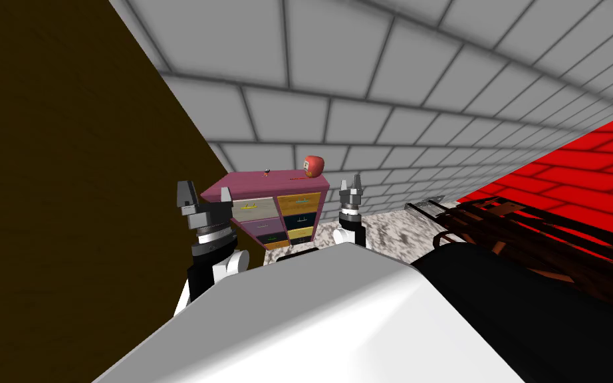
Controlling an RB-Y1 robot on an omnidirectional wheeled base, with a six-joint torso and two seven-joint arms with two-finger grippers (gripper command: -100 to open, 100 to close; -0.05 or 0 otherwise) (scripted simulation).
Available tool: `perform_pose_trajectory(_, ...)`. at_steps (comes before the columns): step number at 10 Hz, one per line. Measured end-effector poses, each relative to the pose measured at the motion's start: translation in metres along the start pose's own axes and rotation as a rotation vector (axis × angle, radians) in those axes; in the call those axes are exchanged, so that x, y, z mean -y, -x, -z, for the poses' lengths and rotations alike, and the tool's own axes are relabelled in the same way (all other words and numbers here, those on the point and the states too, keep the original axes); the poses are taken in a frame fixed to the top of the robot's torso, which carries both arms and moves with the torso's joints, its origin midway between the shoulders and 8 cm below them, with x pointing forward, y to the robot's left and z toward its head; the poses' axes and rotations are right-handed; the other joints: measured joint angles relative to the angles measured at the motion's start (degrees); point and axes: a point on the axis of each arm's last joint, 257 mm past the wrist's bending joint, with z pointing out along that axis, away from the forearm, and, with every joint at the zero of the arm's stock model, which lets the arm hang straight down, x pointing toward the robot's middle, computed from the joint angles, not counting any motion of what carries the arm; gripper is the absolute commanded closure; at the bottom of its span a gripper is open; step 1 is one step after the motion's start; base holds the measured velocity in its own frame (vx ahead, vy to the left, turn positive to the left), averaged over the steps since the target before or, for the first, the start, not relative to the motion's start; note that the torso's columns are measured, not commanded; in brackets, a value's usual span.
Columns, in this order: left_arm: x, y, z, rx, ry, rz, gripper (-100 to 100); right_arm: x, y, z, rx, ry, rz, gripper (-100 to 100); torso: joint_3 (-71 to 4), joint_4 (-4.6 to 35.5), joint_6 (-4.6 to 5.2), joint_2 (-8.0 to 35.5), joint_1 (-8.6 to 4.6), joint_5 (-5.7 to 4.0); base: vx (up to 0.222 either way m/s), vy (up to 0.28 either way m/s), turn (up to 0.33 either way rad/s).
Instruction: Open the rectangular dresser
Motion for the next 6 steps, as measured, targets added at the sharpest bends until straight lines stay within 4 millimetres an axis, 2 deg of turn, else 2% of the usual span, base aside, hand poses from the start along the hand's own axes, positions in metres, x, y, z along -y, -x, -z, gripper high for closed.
perform_pose_trajectory(2, 0.0, 0.0, 0.0, 0.0, 0.0, 0.0, 0, 0.0, 0.0, 0.0, 0.0, 0.0, 0.0, 0, -12.0, 6.0, 0.0, 5.97, 0.0, 0.0, 0.0, 0.0, 0.0)
perform_pose_trajectory(6, 0.0001, 0.0, 0.0, 0.0, 0.0, 0.0, 0, -0.0001, 0.0, 0.0, 0.0, 0.0, 0.0, 0, -45.36, 22.68, 0.0, 22.69, 0.0, 0.0, 0.0, 0.0, 0.0)
